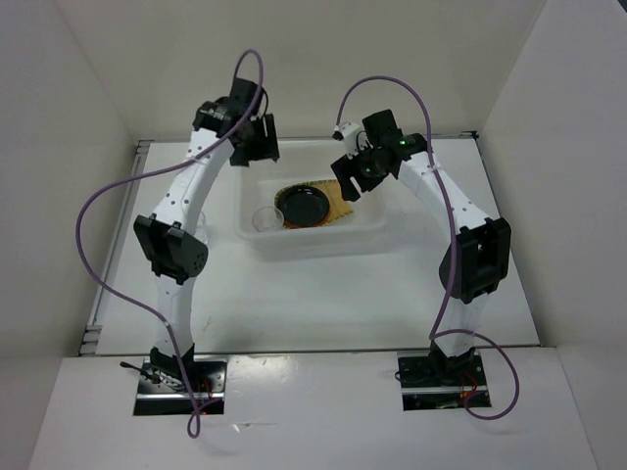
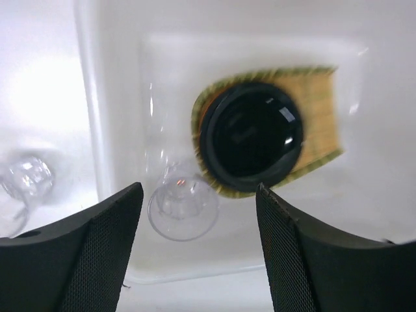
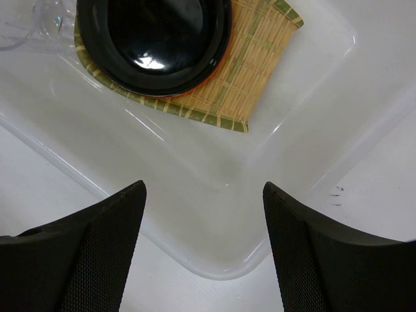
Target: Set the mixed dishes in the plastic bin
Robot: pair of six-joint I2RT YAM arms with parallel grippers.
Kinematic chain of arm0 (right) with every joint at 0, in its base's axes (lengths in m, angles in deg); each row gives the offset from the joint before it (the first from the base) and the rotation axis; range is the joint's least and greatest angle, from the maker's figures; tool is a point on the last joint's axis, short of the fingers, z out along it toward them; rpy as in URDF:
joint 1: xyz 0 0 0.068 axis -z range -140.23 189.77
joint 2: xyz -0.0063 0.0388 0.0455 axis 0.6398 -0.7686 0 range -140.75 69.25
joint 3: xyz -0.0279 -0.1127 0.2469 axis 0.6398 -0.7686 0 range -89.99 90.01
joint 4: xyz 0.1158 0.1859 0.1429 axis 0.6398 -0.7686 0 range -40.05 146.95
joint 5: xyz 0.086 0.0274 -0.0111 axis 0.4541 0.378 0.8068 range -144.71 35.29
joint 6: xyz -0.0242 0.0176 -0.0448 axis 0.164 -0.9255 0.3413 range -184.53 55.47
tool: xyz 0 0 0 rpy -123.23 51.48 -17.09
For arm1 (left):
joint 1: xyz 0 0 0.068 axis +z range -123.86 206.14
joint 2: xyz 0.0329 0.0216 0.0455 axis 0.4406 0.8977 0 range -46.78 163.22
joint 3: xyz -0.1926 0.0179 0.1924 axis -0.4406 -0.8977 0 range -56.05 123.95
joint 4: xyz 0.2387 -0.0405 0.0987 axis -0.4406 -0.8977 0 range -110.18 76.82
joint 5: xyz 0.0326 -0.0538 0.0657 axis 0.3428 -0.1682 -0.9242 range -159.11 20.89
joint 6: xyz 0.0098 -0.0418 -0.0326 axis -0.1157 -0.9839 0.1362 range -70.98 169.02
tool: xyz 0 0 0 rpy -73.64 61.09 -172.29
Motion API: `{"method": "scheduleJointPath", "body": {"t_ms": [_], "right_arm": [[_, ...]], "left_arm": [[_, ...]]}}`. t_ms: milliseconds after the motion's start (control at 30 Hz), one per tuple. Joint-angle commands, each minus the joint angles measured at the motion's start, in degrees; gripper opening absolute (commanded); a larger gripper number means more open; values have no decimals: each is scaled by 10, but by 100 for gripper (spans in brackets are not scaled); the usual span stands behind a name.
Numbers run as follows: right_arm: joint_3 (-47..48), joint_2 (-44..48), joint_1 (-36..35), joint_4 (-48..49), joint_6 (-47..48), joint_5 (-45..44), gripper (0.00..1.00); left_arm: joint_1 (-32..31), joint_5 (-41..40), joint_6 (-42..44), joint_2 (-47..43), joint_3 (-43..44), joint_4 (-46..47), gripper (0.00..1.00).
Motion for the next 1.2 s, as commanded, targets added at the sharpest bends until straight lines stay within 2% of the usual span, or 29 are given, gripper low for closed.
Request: {"method": "scheduleJointPath", "body": {"t_ms": [0, 100, 167, 200, 233, 333, 367, 400, 500, 633, 833, 1167], "right_arm": [[-1, 31, 3, 11, -6, 7, 78], [-1, 31, 3, 5, -6, 7, 78], [-1, 31, 3, 5, -6, 7, 78], [-1, 25, 3, 5, -6, 7, 78], [-1, 25, 3, 5, -6, 7, 78], [-1, 25, 3, 5, -6, 7, 78], [-1, 25, 3, 5, -6, 7, 78], [-1, 25, 3, 5, -6, 7, 78], [-1, 25, 3, 5, -6, 13, 78], [-1, 20, 3, 5, -6, 13, 78], [4, 20, 3, 0, -1, 13, 78], [4, 20, 3, -5, 4, 2, 78]], "left_arm": [[31, -6, 19, 2, 129, -79, 78], [70, 20, 19, -40, 130, -79, 78], [100, 20, 33, -70, 85, -79, 78], [108, -4, 33, -91, 58, -79, 78], [125, -16, 33, -103, -5, -79, 78], [152, -34, 33, -154, -113, -46, 78], [160, -34, 38, -171, -194, -27, 78], [171, -27, 38, -209, -240, 19, 78], [223, 18, 38, -262, -380, 76, 78], [260, 32, 49, -297, -488, 119, 78], [282, 33, 55, -323, -570, 178, 77], [287, 28, 61, -267, -627, 247, 74]]}}
